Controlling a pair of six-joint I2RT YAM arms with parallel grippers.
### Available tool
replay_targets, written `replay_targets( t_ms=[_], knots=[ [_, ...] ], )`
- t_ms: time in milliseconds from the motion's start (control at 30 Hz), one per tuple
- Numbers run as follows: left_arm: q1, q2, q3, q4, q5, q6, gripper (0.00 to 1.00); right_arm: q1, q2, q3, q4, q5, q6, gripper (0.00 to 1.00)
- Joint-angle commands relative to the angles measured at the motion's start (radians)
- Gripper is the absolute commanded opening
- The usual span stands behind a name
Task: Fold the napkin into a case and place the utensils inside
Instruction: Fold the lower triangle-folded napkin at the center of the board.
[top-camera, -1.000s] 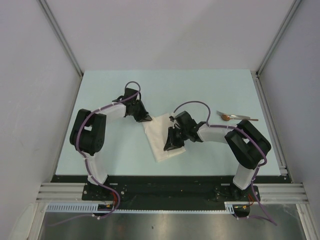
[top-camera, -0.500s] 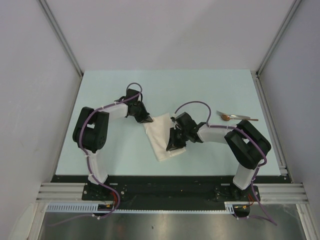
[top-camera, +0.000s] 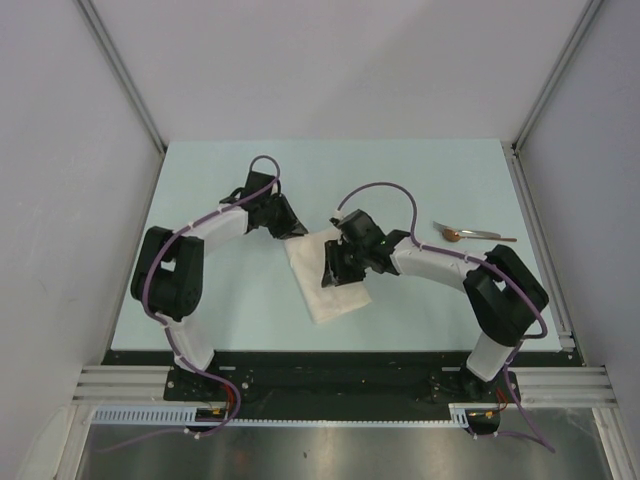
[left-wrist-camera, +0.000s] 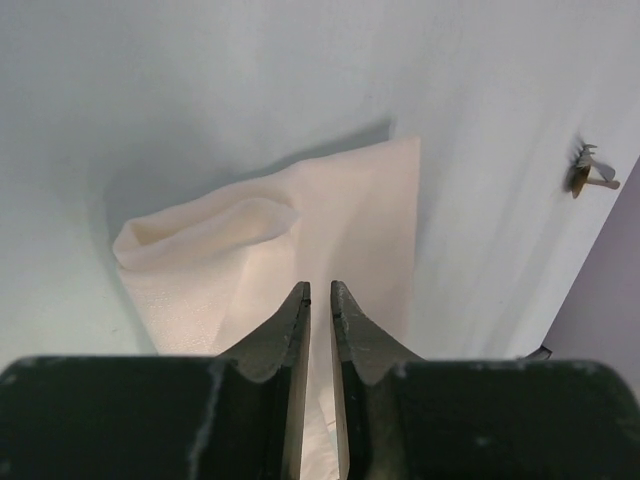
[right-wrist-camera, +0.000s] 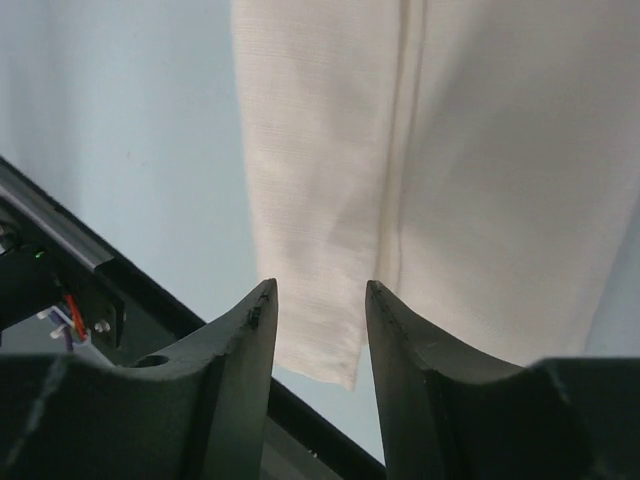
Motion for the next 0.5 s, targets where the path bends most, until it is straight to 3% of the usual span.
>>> replay_targets(
  t_ms=[0, 333, 467],
  knots=[
    [0.0, 0.014, -0.015, 0.013, 0.022, 0.024, 0.17, 0.015, 0.035, 0.011, 0.165, -0.131, 0.069, 0.43],
    [0.0, 0.116, 0.002, 0.042, 0.029, 0.013, 0.14, -0.045, 0.291, 0.032, 0.703, -0.487, 0.324, 0.02],
    [0.003, 0.111, -0.031, 0.056, 0.022, 0.01, 0.13, -0.07, 0.386, 0.112, 0.752, -0.51, 0.34, 0.0]
  ],
)
